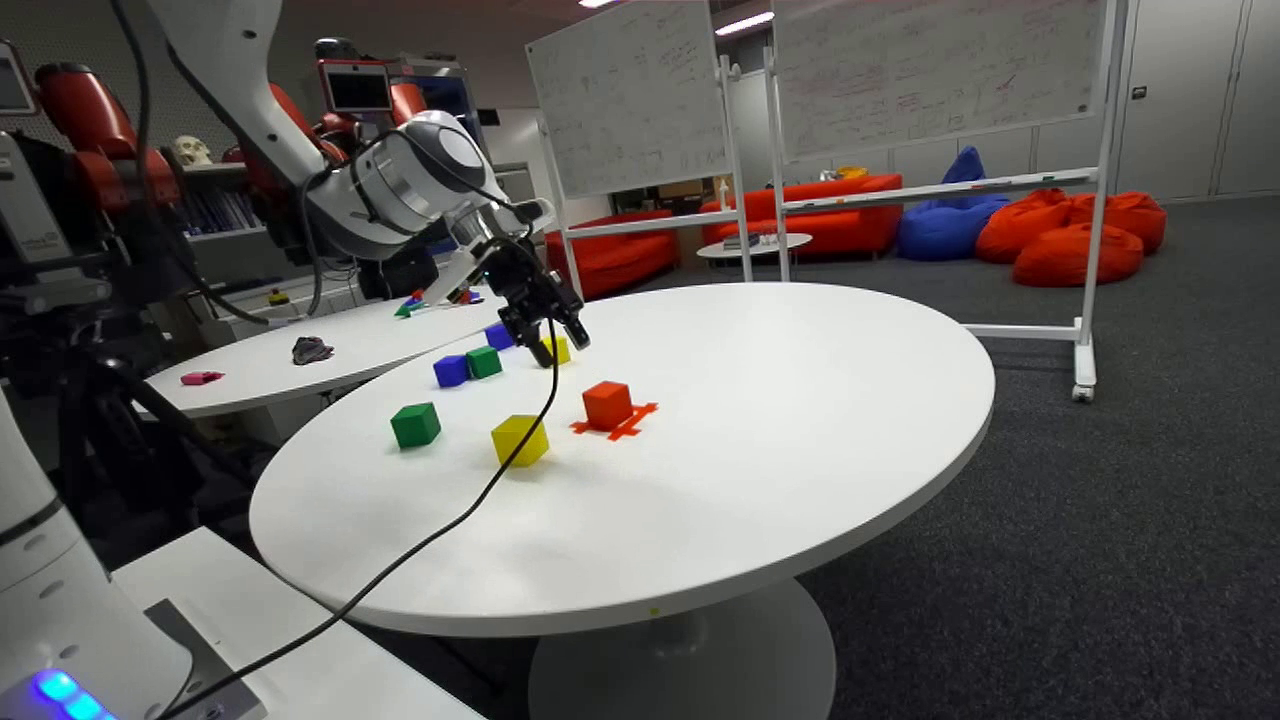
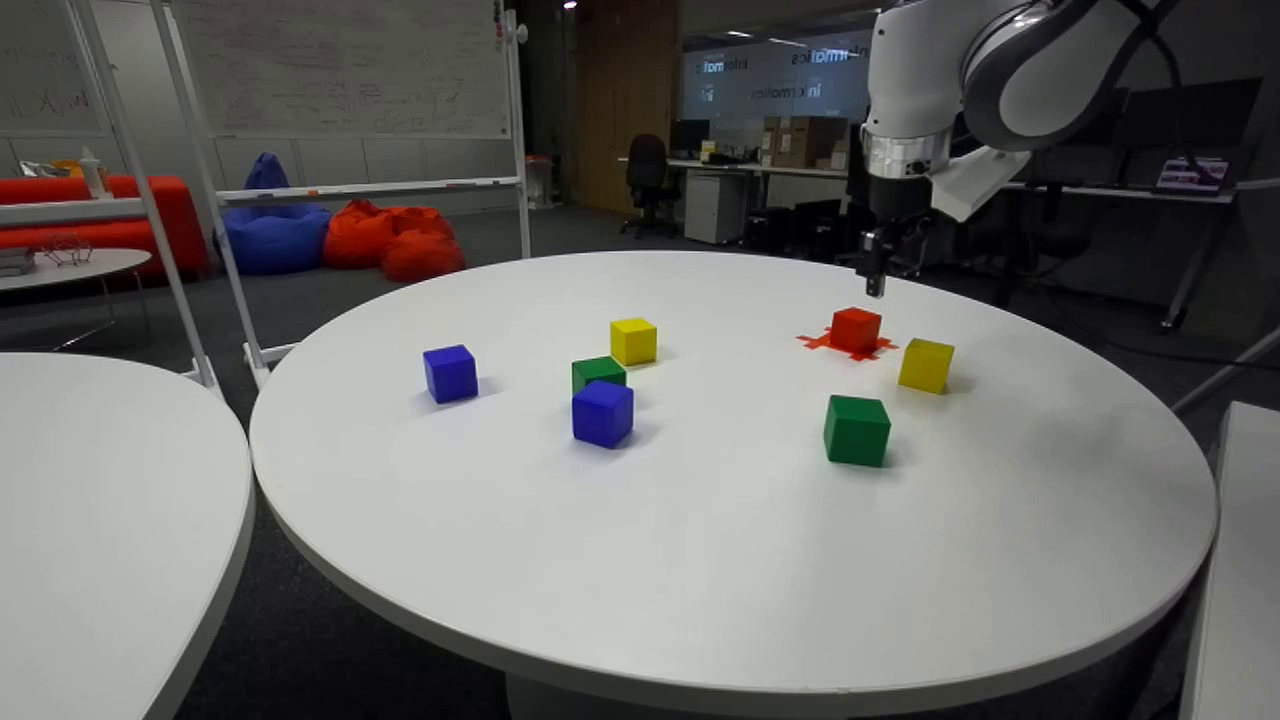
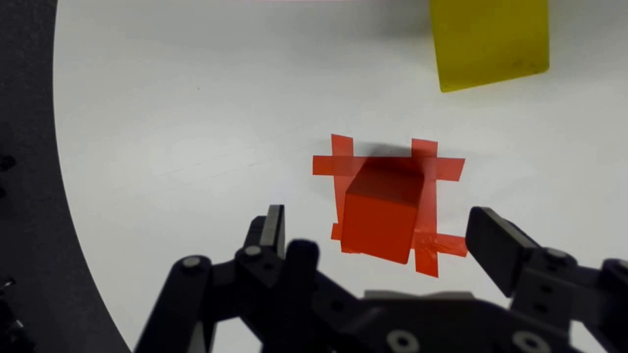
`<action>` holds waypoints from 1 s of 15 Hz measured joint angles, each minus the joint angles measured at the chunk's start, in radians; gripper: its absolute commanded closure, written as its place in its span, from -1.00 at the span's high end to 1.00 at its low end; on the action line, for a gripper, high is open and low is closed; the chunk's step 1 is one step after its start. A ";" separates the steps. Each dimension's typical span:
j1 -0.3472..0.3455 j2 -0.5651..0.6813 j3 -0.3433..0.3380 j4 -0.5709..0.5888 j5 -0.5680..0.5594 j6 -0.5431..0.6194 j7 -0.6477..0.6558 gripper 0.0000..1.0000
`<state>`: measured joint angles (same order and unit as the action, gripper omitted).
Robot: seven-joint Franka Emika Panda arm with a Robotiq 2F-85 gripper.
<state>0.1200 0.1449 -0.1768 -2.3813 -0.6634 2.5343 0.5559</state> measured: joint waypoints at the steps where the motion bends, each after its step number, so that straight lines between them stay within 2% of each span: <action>1: 0.000 -0.033 0.007 -0.021 -0.030 -0.002 0.027 1.00; 4: -0.005 -0.134 0.043 -0.080 -0.092 -0.022 0.090 1.00; 8: -0.022 -0.241 0.111 -0.124 -0.111 -0.086 0.102 1.00; 11: -0.042 -0.296 0.149 -0.132 -0.111 -0.123 0.089 1.00; 15: -0.080 -0.332 0.158 -0.133 -0.111 -0.125 -0.004 1.00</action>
<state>0.0399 -0.1870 -0.0185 -2.5141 -0.7743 2.4094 0.5517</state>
